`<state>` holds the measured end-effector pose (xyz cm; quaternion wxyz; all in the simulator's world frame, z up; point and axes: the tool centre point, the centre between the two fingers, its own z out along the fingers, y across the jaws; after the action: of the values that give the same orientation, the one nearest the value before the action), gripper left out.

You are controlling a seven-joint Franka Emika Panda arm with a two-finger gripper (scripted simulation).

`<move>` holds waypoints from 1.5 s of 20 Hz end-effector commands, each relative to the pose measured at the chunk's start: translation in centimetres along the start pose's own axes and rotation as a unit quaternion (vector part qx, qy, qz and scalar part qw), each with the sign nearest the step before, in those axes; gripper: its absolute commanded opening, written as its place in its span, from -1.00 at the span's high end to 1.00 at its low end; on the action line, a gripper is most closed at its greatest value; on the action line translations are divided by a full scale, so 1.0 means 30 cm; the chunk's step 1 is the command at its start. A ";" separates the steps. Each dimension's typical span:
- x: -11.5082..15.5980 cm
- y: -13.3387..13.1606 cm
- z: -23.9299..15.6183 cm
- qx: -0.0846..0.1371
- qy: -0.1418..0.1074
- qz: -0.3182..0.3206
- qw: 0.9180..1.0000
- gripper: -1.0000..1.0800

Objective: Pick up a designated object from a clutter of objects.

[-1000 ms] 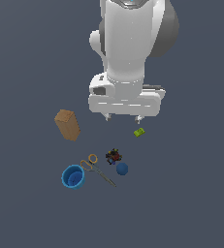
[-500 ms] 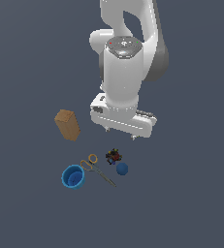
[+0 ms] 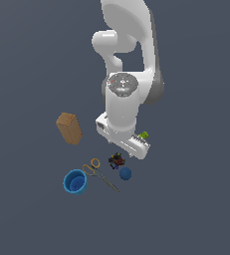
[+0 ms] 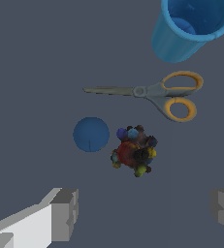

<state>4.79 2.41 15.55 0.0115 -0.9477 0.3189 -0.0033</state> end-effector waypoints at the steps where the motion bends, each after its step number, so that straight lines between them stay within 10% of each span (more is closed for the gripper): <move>1: 0.004 0.008 0.058 -0.002 0.000 0.034 0.999 -0.92; 30: 0.002 0.052 0.356 -0.012 0.002 0.145 0.989 -0.92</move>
<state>4.32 1.30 5.95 0.0018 -0.8913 0.4534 -0.0030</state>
